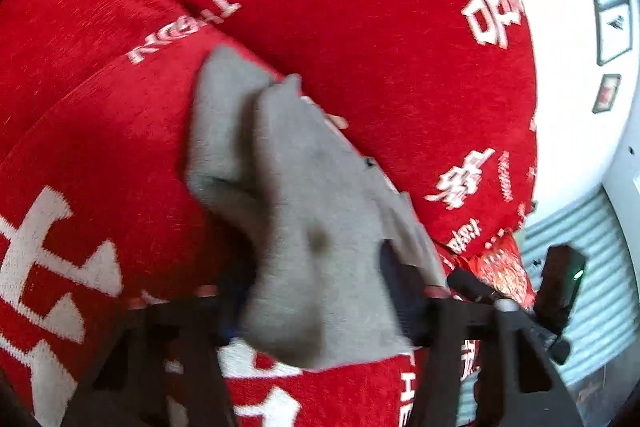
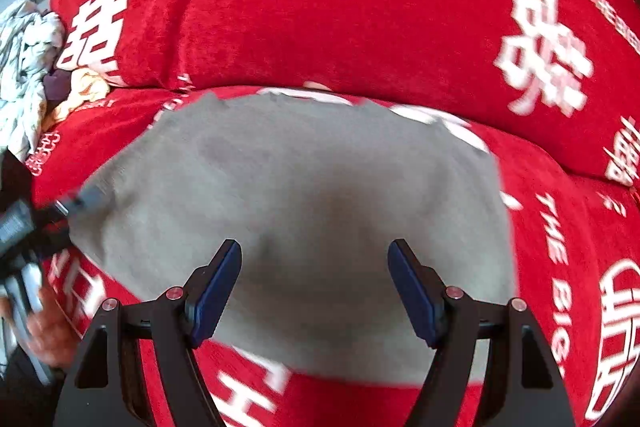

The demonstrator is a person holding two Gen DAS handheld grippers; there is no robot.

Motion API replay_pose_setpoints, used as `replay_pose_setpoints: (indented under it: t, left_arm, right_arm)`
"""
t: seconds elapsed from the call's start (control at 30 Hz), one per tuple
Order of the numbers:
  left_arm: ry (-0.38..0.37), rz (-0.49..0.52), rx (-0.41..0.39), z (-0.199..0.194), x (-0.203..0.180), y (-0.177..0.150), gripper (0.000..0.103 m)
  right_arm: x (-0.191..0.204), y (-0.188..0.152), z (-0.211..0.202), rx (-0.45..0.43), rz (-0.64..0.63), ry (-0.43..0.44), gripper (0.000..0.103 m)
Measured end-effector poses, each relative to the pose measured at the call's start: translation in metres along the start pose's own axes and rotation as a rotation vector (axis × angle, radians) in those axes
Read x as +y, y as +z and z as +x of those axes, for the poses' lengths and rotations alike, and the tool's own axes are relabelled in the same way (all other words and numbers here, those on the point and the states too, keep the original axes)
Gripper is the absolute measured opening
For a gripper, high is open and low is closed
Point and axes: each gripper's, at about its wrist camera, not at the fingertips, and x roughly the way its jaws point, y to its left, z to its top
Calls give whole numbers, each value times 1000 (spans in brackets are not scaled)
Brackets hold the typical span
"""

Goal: Fold small clothes

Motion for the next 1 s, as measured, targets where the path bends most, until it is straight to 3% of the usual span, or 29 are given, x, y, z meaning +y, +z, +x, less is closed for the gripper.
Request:
replay_pose_setpoints:
  t: [0.1,0.23,0.43,0.57,0.63,0.8,0.9,0.97,1.0]
  left_arm:
    - [-19,-61,-5,0,8,2,33]
    - [-6,-136,-59,-3,13,-1,33]
    - [48,-110,-81,-1,7,-2,33]
    - [78,-86,-79,-1,2,-2,33]
    - [84,-81,-78,0,1,-2,33]
    - [109,-78,-69,0,2,-3,33]
    - [118,-84,-92,-7,2,-5,33]
    - [126,-109,-100,-12,7,-4,34]
    - [121,-128,-104,-14,11,-4,34]
  right_arm:
    - [26,32,21,30,-33,56,79]
    - [54,74,61,145,-18,155,79]
    - [107,124,134,338,9,231,79]
    - [152,128,188,505,-23,190,82]
    - [176,128,195,507,-100,150,98]
    - [228,111,212,558,-361,-46,99]
    - [232,111,210,555,-376,-60,89]
    - [227,113,204,530,-373,-70,72]
    - [221,115,200,520,-364,-67,55]
